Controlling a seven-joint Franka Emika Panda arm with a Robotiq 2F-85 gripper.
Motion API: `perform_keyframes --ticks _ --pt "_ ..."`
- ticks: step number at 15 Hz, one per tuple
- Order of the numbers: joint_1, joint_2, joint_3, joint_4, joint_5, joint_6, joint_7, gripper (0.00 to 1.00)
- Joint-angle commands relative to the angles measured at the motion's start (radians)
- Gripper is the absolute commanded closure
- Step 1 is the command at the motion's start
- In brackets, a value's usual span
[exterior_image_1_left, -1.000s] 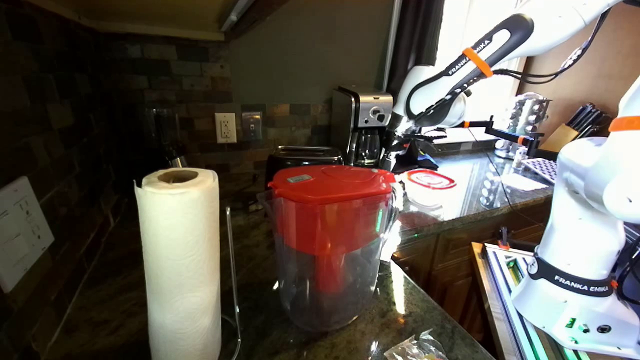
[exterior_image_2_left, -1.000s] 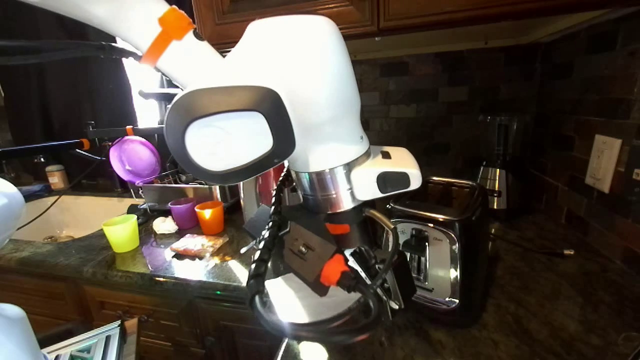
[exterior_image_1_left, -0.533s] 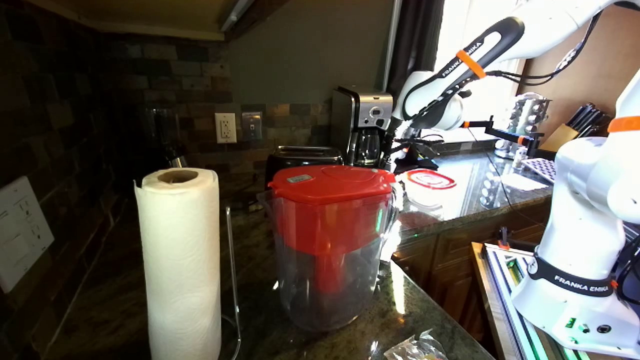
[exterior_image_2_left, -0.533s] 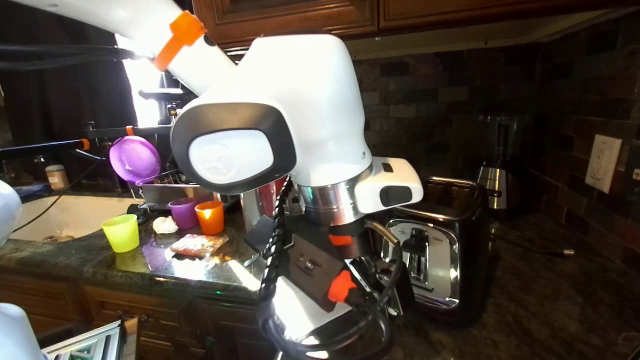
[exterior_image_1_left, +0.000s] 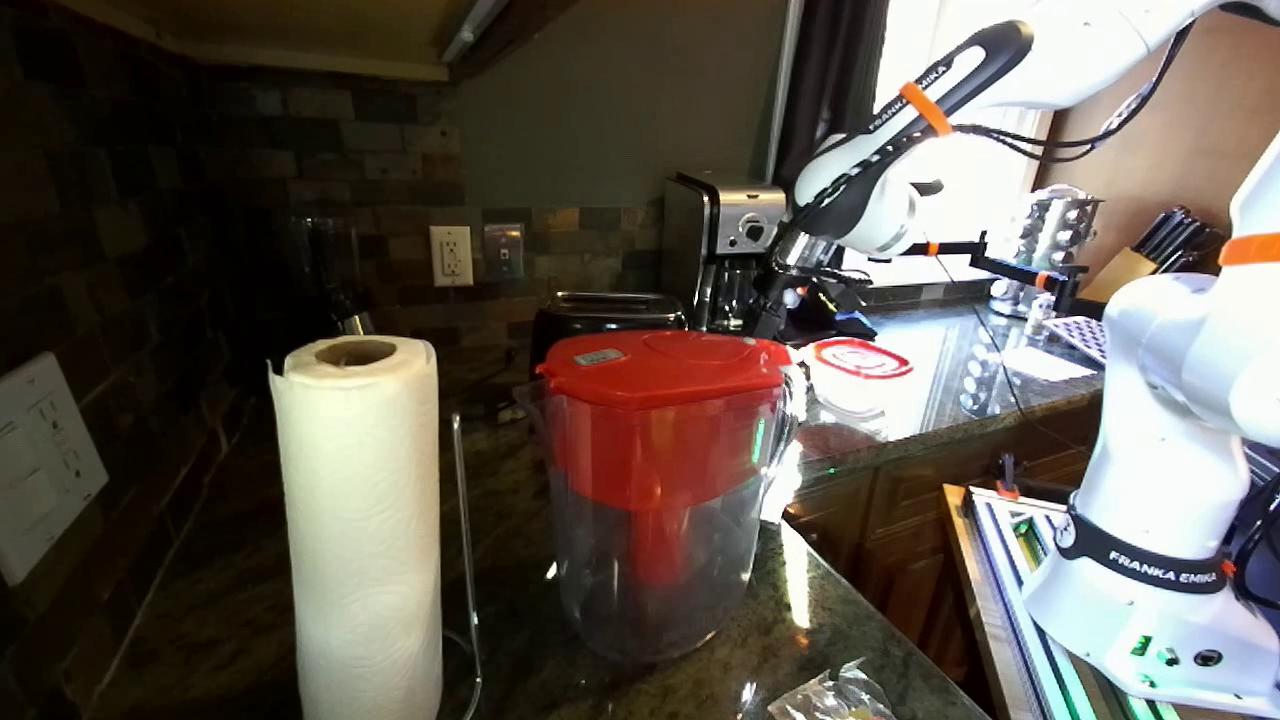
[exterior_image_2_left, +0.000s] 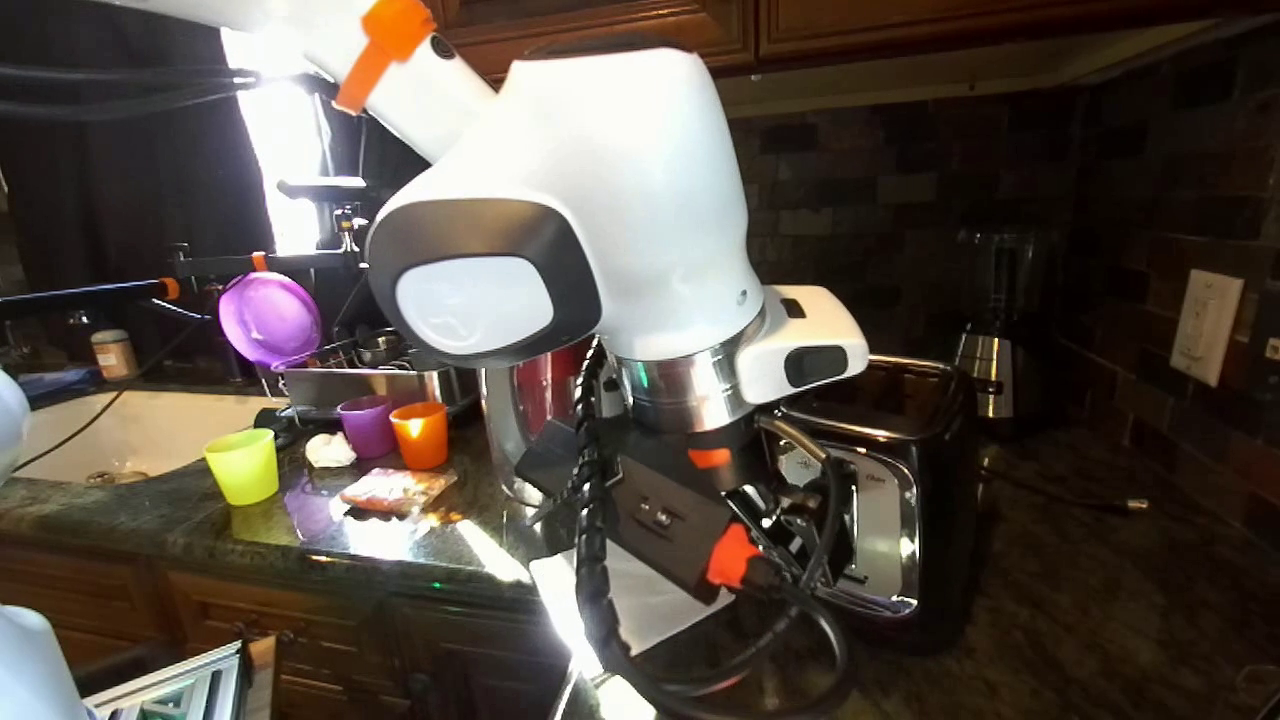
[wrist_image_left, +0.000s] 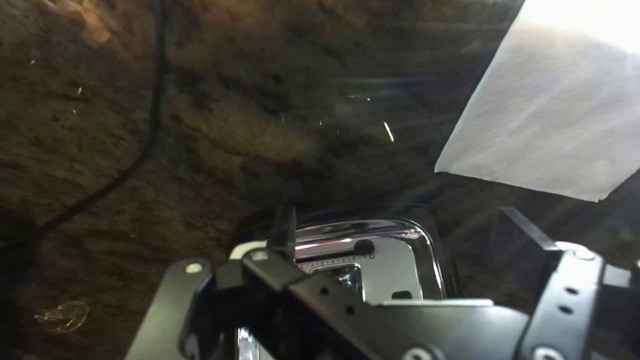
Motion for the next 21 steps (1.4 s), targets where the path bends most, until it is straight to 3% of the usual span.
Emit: perform_keyframes --ticks 1,15,21 --pt "0.039 0.050 -0.030 0.044 0.073 -0.011 -0.062 0.00" --pt "0.060 0.247 -0.005 0.165 0.148 0.027 -0.064 0.00" --pt "0.066 0.270 0.013 0.182 0.242 0.050 -0.156 0.00"
